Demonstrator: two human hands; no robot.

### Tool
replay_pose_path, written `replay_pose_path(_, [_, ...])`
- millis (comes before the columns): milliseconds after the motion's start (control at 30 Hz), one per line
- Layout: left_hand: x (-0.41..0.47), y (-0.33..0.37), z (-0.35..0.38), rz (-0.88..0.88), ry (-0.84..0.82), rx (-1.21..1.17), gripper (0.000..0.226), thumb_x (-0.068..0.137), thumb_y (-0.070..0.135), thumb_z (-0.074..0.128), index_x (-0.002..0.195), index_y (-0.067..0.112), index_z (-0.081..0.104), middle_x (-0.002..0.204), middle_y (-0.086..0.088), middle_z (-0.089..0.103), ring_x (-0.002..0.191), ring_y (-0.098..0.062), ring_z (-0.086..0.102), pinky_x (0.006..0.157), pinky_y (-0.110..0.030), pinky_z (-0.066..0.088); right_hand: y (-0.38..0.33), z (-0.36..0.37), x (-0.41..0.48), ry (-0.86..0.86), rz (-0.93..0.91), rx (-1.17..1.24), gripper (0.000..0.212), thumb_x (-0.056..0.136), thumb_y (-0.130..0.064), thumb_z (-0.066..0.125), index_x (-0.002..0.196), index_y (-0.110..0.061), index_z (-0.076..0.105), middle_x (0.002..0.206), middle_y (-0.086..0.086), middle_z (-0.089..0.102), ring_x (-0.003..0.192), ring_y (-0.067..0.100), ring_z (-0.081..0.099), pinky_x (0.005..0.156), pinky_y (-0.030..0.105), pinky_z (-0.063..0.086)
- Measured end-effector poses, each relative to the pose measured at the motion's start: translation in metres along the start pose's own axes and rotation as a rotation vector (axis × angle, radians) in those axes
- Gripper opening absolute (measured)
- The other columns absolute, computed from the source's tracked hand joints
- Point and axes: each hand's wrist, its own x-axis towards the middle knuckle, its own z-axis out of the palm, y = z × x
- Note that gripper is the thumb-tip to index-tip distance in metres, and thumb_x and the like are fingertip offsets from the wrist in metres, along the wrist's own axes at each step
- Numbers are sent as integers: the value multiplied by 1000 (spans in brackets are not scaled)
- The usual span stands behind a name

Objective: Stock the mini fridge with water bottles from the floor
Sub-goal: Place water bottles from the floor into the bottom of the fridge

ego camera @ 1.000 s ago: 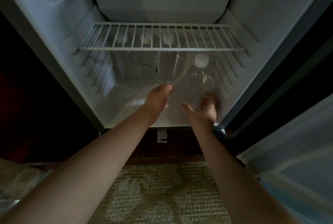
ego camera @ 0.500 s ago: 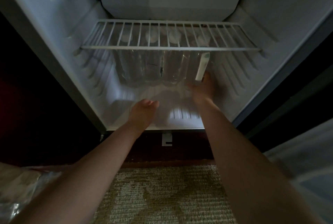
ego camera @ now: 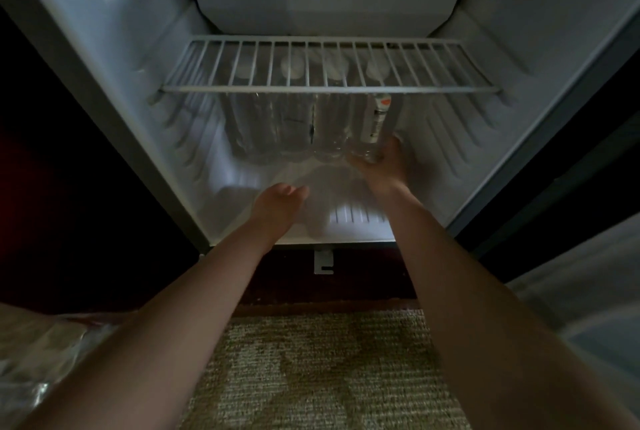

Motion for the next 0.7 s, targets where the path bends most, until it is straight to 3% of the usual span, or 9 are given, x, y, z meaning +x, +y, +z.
replay_pose_path(67, [-6,4,-1,-10,-30,-22,34,98,18,43,125,-2,49,122,-26,55,116,-37,53,93,-36,44,-2,-6,-18,-18,-8,17,75,70,-30,82,132,-18,42,115,0,63,105,20,62,90,37,53])
replay_pose_path(167, [-19,10,-3,-25,-26,-85,49,93,39,46,122,1,54,124,-21,58,115,-36,55,100,-44,45,-9,-15,-44,-5,-19,-26,66,78,-32,76,133,-17,43,111,-5,57,101,12,57,84,25,46])
replay_pose_path(300, [-59,24,-11,-29,-49,-65,40,97,39,42,109,5,57,115,-15,57,108,-28,54,101,-41,43,-23,-25,-95,6,46,51,63,81,-33,74,134,-15,45,113,1,57,100,17,57,79,26,49])
replay_pose_path(433, [-108,30,-23,-31,-64,-69,48,97,38,43,134,8,47,135,-9,52,120,-26,51,104,-44,43,-36,-51,-158,-78,30,33,53,88,-33,65,133,-14,44,112,2,55,97,13,52,61,12,36])
replay_pose_path(500, [-138,32,-31,-14,-64,-88,47,96,38,44,133,9,48,133,-8,53,119,-25,52,103,-44,43,-46,-71,-186,-96,22,18,43,89,-34,63,126,-16,49,107,-1,55,99,16,55,68,16,42])
replay_pose_path(600, [-183,37,-45,19,-84,-125,41,96,38,45,126,11,52,128,-8,56,116,-24,53,102,-43,44,-65,-99,-223,-132,44,5,26,89,-37,62,109,-22,56,105,-2,59,103,25,62,89,38,52])
replay_pose_path(700, [-228,42,-62,39,-65,-178,37,95,39,47,121,13,53,123,-6,58,110,-22,56,94,-38,47,-96,-123,-258,-197,31,-40,18,91,-33,60,105,-21,59,107,0,62,90,19,65,91,41,53])
